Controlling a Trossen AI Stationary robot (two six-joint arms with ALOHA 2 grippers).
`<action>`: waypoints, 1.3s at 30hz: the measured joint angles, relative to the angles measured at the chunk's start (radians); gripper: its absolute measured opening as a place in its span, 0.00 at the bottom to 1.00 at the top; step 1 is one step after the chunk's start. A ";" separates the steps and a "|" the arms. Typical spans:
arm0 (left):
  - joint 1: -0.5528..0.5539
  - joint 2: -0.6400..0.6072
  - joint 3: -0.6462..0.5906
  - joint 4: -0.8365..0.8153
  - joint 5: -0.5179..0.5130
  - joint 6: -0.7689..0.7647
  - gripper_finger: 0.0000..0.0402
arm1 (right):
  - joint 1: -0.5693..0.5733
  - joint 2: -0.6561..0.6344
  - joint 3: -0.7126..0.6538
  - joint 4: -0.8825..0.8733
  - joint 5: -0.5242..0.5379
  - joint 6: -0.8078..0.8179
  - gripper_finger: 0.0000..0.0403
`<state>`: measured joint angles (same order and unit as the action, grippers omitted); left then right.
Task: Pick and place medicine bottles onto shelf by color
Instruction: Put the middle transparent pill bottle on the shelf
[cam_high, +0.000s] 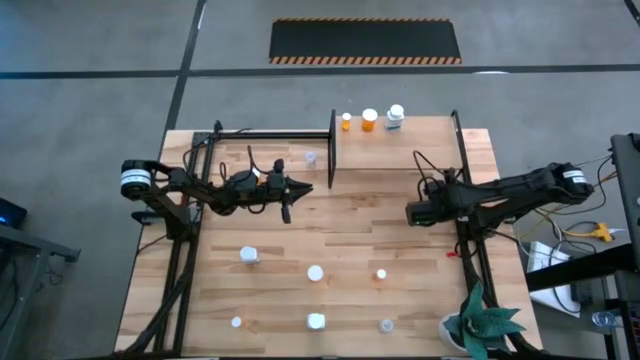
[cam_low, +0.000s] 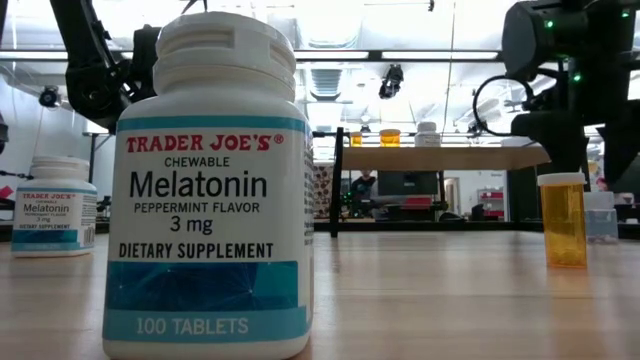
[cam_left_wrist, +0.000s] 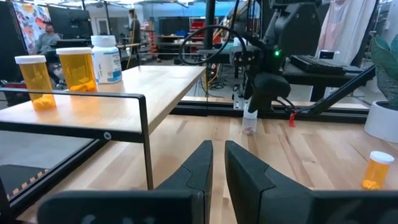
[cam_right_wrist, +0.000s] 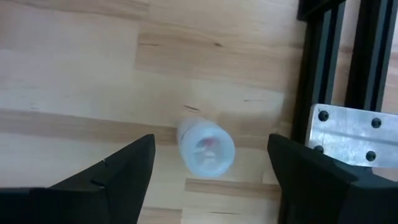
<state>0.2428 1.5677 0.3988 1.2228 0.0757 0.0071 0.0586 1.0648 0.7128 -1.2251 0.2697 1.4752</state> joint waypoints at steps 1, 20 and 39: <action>0.000 0.000 0.000 0.000 0.000 0.000 0.06 | 0.000 0.004 0.000 0.000 0.003 0.003 0.73; 0.000 0.000 0.000 0.000 0.000 0.000 0.06 | 0.000 0.116 -0.009 0.112 -0.019 0.035 0.70; 0.000 0.000 0.000 -0.001 0.000 0.000 0.06 | 0.000 0.115 -0.010 0.222 -0.018 -0.077 0.52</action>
<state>0.2428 1.5677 0.3988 1.2221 0.0753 0.0074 0.0583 1.1801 0.7033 -1.0032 0.2518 1.3977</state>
